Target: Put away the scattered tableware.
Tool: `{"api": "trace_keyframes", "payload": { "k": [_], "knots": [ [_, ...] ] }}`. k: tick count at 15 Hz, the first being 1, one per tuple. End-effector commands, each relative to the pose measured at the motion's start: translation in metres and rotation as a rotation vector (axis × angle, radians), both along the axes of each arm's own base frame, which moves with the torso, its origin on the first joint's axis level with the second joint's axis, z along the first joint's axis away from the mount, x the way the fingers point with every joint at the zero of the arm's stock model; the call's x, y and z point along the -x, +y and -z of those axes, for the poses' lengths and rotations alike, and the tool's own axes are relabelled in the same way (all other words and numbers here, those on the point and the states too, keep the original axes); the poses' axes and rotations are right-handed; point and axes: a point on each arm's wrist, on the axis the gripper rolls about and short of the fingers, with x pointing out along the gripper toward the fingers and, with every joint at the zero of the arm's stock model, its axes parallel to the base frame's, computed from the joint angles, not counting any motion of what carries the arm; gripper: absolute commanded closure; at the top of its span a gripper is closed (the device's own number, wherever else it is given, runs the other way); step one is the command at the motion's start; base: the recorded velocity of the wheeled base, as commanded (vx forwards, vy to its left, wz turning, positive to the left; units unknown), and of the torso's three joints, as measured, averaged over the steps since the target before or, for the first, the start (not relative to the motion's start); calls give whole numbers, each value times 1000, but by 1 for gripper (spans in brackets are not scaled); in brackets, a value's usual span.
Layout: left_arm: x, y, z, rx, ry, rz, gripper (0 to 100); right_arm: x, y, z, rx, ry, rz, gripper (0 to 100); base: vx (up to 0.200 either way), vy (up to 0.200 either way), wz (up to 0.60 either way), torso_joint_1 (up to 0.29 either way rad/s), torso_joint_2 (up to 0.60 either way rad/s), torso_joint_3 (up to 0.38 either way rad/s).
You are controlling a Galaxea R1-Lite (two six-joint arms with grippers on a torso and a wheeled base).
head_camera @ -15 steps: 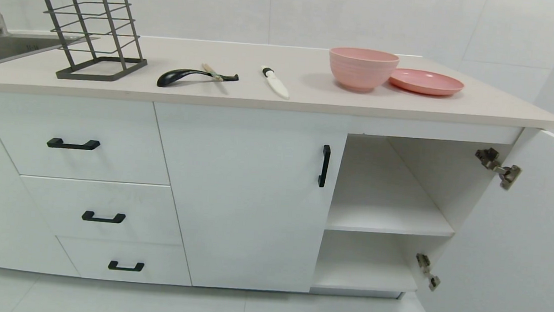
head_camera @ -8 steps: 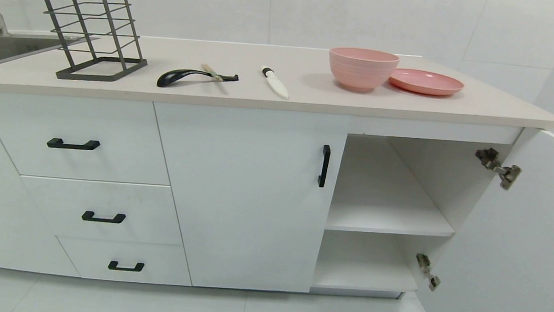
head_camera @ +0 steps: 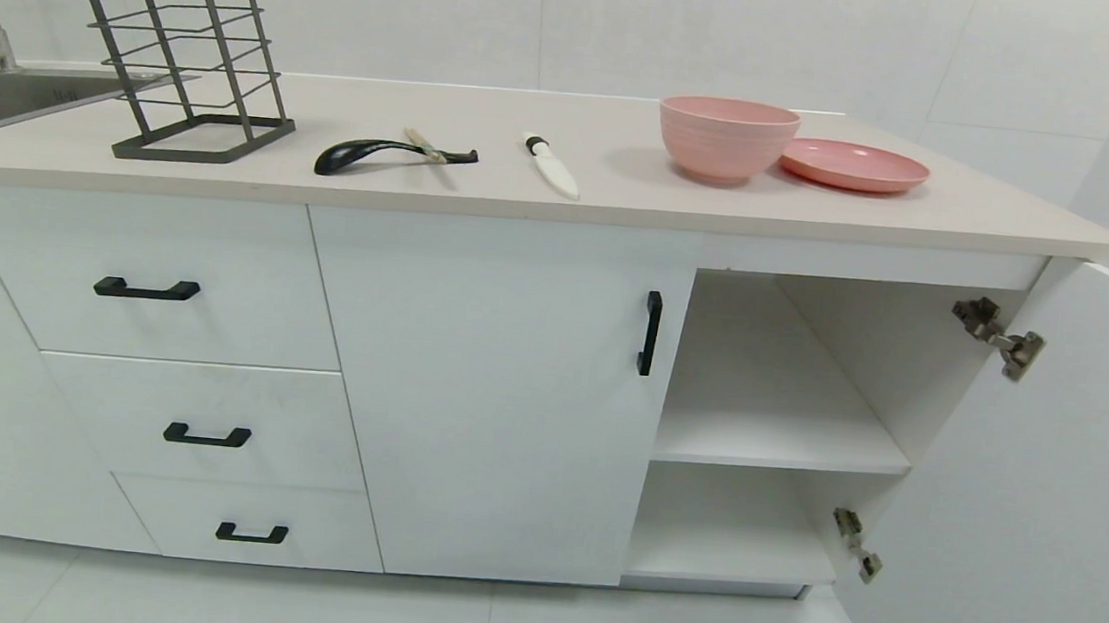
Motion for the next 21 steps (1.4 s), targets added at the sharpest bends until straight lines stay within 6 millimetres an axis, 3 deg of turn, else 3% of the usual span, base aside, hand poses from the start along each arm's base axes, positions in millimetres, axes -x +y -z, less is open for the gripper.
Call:
{"api": "trace_keyframes", "payload": {
  "k": [1, 8, 13, 17, 21],
  "knots": [
    [0, 0, 0, 0, 4, 0, 0, 0, 0, 0, 0, 2, -1, 0, 0, -200, 0, 2, -2, 2],
    [0, 0, 0, -1, 5, -6, 0, 0, 0, 0, 0, 2, -1, 0, 0, -29, 0, 1, 1, 0],
    [0, 0, 0, 0, 5, -7, 0, 0, 0, 0, 0, 2, -1, 0, 200, 0, 0, 1, 2, 5],
    [0, 0, 0, -1, 5, -7, 0, 5, -1, 1, -3, -71, -42, 0, 0, 0, -450, 2, 3, 3],
    [0, 0, 0, 0, 5, -7, 0, 5, -1, 1, -3, -68, -42, 0, 0, 0, 0, 0, 0, 0]
  ]
}}
